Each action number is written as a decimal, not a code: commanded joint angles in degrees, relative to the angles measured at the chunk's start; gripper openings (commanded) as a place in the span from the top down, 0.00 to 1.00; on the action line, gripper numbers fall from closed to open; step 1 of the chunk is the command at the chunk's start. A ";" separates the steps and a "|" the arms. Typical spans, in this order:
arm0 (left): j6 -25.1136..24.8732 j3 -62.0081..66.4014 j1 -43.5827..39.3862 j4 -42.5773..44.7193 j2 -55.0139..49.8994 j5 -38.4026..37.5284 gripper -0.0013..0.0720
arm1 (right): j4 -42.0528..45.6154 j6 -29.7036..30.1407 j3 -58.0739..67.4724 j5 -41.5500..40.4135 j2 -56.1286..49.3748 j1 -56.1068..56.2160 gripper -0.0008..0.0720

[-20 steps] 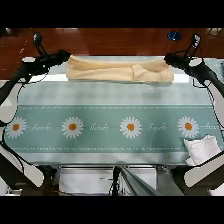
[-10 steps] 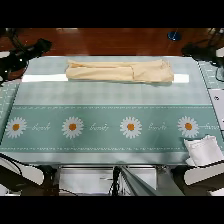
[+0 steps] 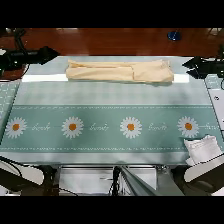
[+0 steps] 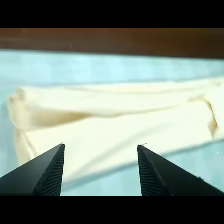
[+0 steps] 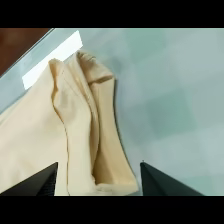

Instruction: Fold the shirts.

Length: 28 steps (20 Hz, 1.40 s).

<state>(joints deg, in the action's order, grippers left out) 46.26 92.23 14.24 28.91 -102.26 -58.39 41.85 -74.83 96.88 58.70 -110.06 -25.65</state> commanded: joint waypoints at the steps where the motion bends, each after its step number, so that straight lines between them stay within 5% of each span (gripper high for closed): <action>1: 2.08 -0.02 -1.66 3.28 0.09 -4.50 0.27 | -3.58 -1.03 0.15 -1.57 -4.24 2.05 0.17; 10: 2.51 0.00 -4.72 2.19 0.09 -6.84 0.27 | -4.07 -6.91 0.22 -6.25 -10.01 11.96 0.20; 12: 2.51 0.00 -4.96 1.07 0.09 -6.91 0.27 | -4.79 -7.26 0.22 -7.28 -10.08 13.70 0.47; 14: 2.51 0.00 -5.05 -0.50 0.09 -7.52 0.27 | -8.26 -6.08 1.05 -7.85 -10.05 14.38 0.96; 17: 2.54 0.00 -5.33 -3.28 0.09 -8.81 0.27 | -9.22 -2.93 5.31 -3.26 -8.00 14.32 0.96; 21: 6.78 0.00 -8.35 -6.97 0.09 -8.76 0.29 | 6.56 -9.01 7.43 8.09 1.18 14.34 0.96; 22: 8.66 0.00 -9.75 -7.10 0.09 -8.79 0.38 | 12.90 -10.10 7.43 12.50 3.96 14.34 0.96; 24: 11.65 0.00 -13.62 -7.10 0.09 -8.74 0.39 | 24.04 -10.27 7.43 20.48 9.22 14.32 0.96; 25: 13.35 0.00 -15.85 -7.10 0.07 -8.72 0.50 | 28.98 -10.25 7.43 23.58 11.65 14.32 0.96; 27: 14.75 0.00 -21.31 -7.13 0.07 -8.28 0.90 | 38.58 -10.01 7.43 28.94 16.20 14.32 0.96; 28: 14.78 0.00 -24.02 -7.15 0.07 -7.34 0.94 | 43.28 -9.88 7.43 31.63 18.03 14.29 0.96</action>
<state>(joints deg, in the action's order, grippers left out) 58.04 92.23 -3.27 22.26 -102.21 -66.87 68.55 -84.23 104.16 80.14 -97.93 -11.40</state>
